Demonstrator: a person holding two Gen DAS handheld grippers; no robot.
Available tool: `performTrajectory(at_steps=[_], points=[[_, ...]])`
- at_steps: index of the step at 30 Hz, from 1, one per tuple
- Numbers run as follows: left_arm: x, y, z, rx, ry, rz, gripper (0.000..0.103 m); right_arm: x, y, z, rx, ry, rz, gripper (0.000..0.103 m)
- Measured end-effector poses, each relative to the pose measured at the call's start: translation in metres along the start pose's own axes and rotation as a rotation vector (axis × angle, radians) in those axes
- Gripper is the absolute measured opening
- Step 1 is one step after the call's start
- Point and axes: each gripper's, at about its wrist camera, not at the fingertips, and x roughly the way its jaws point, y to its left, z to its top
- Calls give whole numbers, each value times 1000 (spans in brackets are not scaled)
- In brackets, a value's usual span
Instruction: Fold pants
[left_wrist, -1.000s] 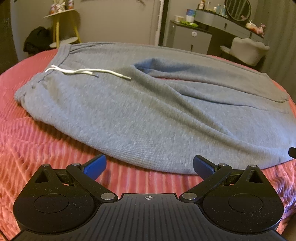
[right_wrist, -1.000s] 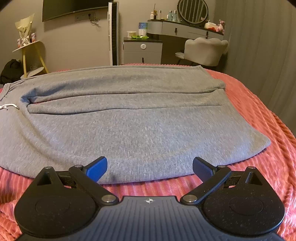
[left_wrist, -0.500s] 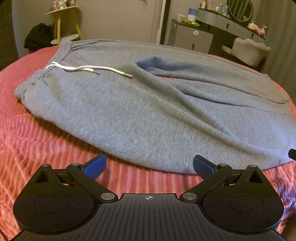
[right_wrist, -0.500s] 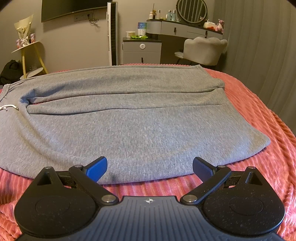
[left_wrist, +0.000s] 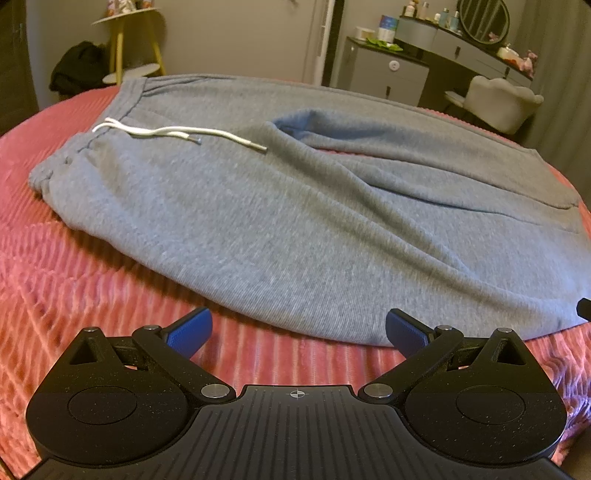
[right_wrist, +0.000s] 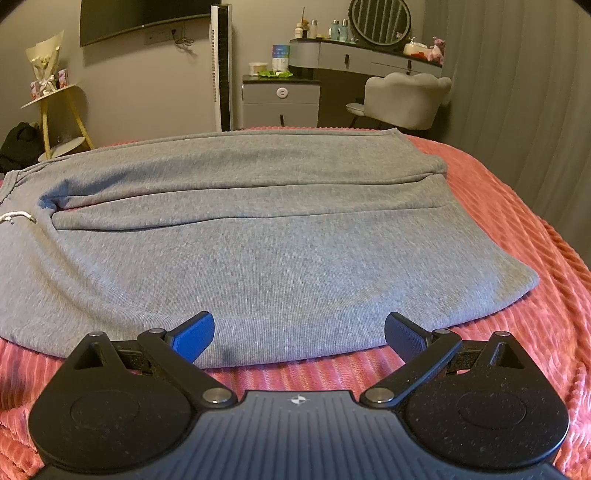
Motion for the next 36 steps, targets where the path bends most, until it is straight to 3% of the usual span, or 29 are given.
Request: performTrajectory(at_steps=[36], points=[[1,4,0,-26,7,-4,103,1,-1,0,6,-2,0,99]])
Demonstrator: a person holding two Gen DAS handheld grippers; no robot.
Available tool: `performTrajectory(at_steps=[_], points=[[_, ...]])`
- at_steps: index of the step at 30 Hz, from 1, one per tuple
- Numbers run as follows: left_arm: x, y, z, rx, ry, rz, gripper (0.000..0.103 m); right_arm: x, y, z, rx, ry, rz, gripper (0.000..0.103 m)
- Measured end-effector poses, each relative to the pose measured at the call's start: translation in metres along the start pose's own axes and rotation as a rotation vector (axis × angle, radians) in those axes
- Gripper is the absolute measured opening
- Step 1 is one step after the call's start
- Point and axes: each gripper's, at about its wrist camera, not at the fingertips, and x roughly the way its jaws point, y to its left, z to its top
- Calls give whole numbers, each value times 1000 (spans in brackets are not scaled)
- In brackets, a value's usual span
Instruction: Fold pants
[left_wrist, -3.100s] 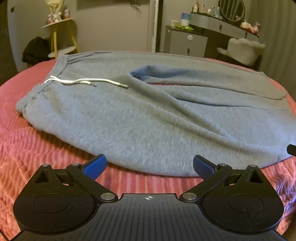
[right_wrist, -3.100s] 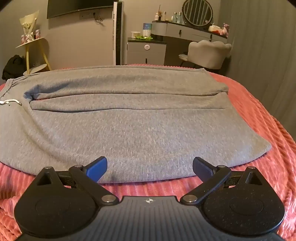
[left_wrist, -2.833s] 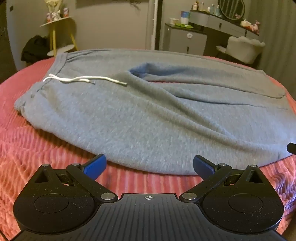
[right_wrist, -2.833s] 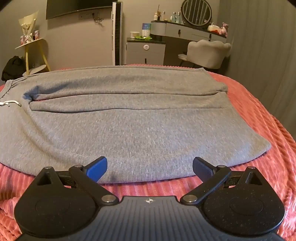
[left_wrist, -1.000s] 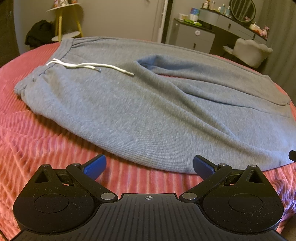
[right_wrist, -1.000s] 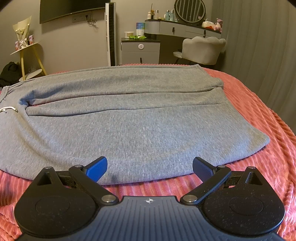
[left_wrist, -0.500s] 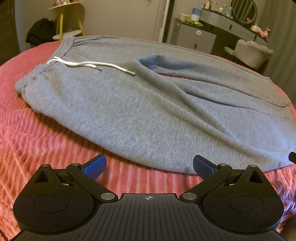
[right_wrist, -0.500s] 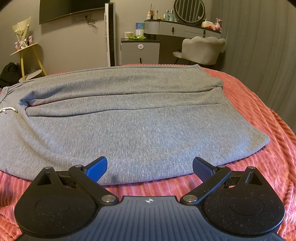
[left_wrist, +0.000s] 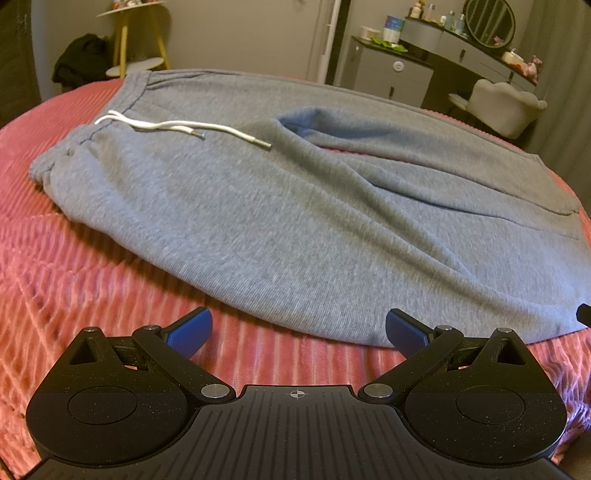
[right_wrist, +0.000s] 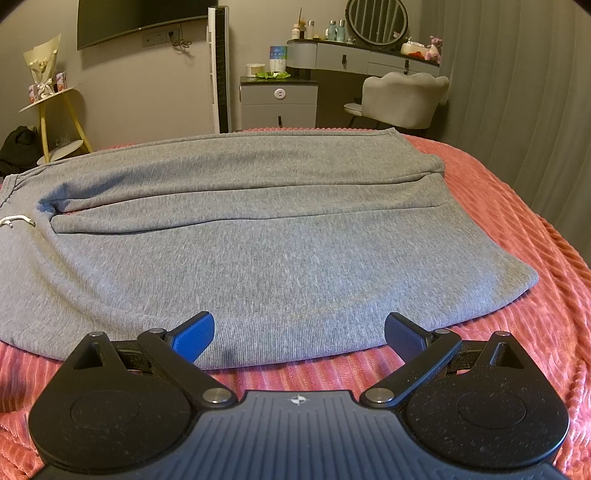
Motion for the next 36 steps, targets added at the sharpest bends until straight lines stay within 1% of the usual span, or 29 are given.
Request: performTrajectory(at_steps=[36], points=[[1,4,2,-33,8,-8,103,0,0,0,6,-4,-1,99]])
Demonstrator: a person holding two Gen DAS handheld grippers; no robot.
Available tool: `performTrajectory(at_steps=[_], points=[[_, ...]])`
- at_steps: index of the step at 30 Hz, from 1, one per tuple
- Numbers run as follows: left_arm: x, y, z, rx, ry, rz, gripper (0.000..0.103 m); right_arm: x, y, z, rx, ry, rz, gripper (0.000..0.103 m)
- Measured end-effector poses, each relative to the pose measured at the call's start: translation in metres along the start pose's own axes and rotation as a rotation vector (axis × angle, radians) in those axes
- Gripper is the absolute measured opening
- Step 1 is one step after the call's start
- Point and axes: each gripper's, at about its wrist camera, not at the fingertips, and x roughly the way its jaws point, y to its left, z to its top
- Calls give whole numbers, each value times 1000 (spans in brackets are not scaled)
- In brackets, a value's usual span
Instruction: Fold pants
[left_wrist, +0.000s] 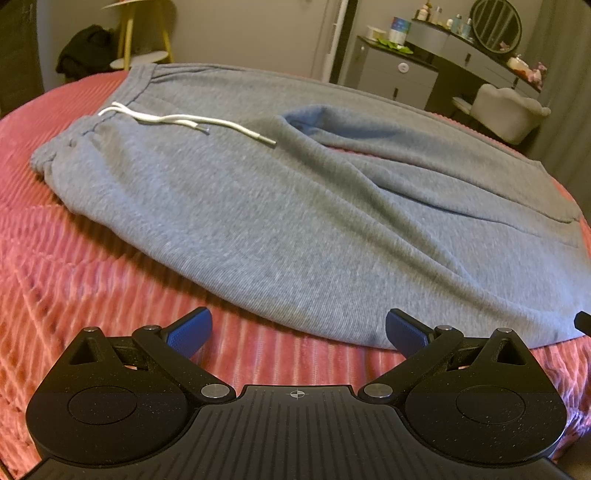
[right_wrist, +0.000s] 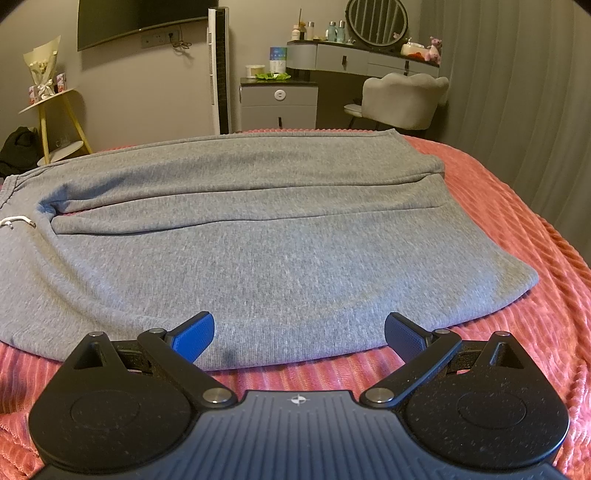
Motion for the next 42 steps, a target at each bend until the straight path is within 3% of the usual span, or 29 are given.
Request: performTrajectory(at_steps=[17,24,26,31,34,37,39,40,42], points=[[-3,2,1,-13,-6,-13,103,0,2,0,3,2,28,99],[-7,11,20,-107,-61,-7,103,12,-19,14,130,-26,168,99],[-1,13,36,-147,-79,12,103,27,-24,25,155,-10,165,99],[30,19,83,-253,-116,51,103,75,-35,49,242,77,162,99],[54,24,108,-277,-156,112,103,115,-41,49,299,238,171,99],[76,35,121,-302,-239,167,103,128,-36,49,196,300,175,99],[93,43,121,-324,-275,219,103,132,-28,60,85,388,182,99],[102,47,118,-335,-286,247,103,137,-26,73,50,444,194,99],[113,51,111,-341,-313,292,103,145,-32,107,80,437,231,99]])
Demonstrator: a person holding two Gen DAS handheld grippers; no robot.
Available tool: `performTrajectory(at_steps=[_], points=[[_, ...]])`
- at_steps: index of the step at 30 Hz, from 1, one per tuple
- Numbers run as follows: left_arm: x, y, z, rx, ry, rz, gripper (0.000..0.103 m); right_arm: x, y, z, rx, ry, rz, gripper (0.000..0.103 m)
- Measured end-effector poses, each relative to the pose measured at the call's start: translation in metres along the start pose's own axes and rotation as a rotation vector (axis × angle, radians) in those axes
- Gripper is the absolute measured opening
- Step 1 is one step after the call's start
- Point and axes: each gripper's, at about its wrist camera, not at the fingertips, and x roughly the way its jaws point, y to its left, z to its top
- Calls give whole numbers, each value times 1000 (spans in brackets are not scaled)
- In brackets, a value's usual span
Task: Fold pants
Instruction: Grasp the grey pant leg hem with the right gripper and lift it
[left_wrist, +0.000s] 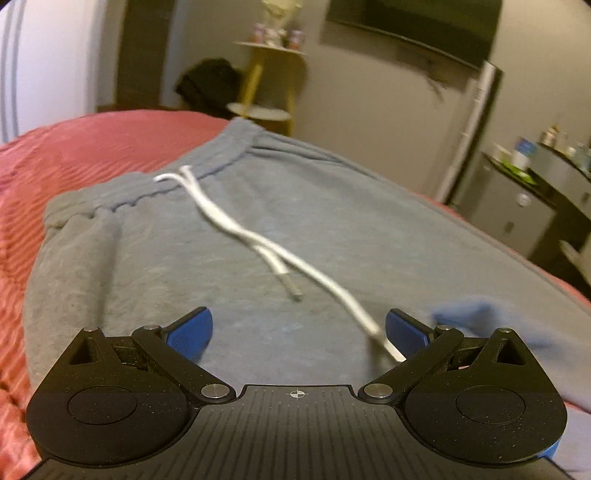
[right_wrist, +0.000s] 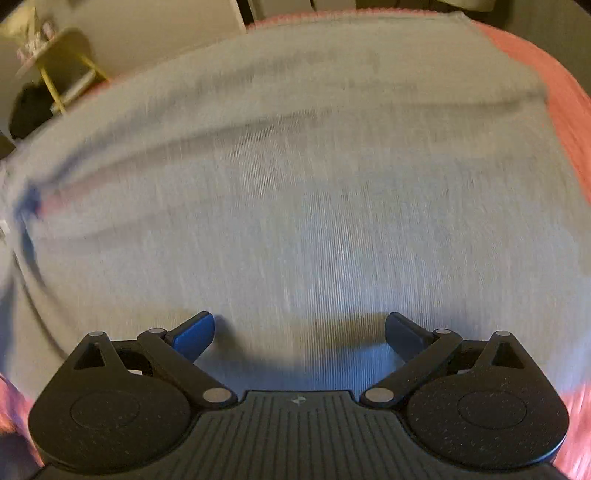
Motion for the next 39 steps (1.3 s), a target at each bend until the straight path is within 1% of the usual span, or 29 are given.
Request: performTrajectory(at_steps=[1,3,4,5,7,8,10,12,13,15,17,19,20,22,23,24,26,28,30,31,33,34,37,39], points=[[2,0,-3,13,-15,12,103,-3,-2,21,25,-37,12,99],[4,1,-8,50,-47,23,103,-3,-7,75,99,-116,11,99],[7,1,-10,57,-44,21,103,2,-9,104,142,-154,16,99],[11,0,-13,61,-25,18,103,9,-12,128,179,-178,20,99],[17,-3,-18,75,-10,35,103,32,-19,184,285,-222,3,96],[17,-5,-18,83,-14,43,103,43,-22,208,329,-245,-18,90],[19,-7,-18,94,-16,53,103,65,-26,246,410,-281,-83,86],[15,-6,-21,96,-18,53,103,87,-29,273,491,-292,-123,77],[15,-5,-21,94,-20,52,103,97,-31,281,526,-284,-147,74],[15,-4,-22,93,-24,50,103,117,-35,290,583,-267,-197,61],[16,-3,-24,91,-27,49,103,131,-41,296,631,-245,-250,58],[16,-3,-24,88,-26,46,103,140,-44,297,668,-251,-276,58],[16,-2,-24,85,-27,44,103,143,-46,297,662,-259,-295,57],[16,-1,-24,77,-27,36,103,144,-45,296,619,-270,-348,46],[16,0,-24,72,-29,31,103,146,-47,297,611,-274,-365,33],[16,2,-25,69,-29,26,103,144,-51,292,615,-291,-370,20],[15,4,-25,57,-32,14,103,135,-56,279,608,-312,-356,8],[15,8,-24,38,-38,-6,103,117,-64,263,622,-349,-280,5],[15,11,-24,20,-43,-23,103,87,-69,234,611,-431,-186,5],[14,12,-23,14,-45,-29,103,70,-73,214,600,-477,-144,5],[14,12,-23,6,-47,-36,103,29,-80,157,580,-567,-77,5],[14,13,-23,0,-49,-42,103,11,-82,124,565,-594,-59,5],[14,16,-22,-13,-49,-52,103,-20,-92,32,594,-603,-30,5],[13,17,-19,-21,-45,-58,103,-27,-96,-13,623,-612,-51,5]])
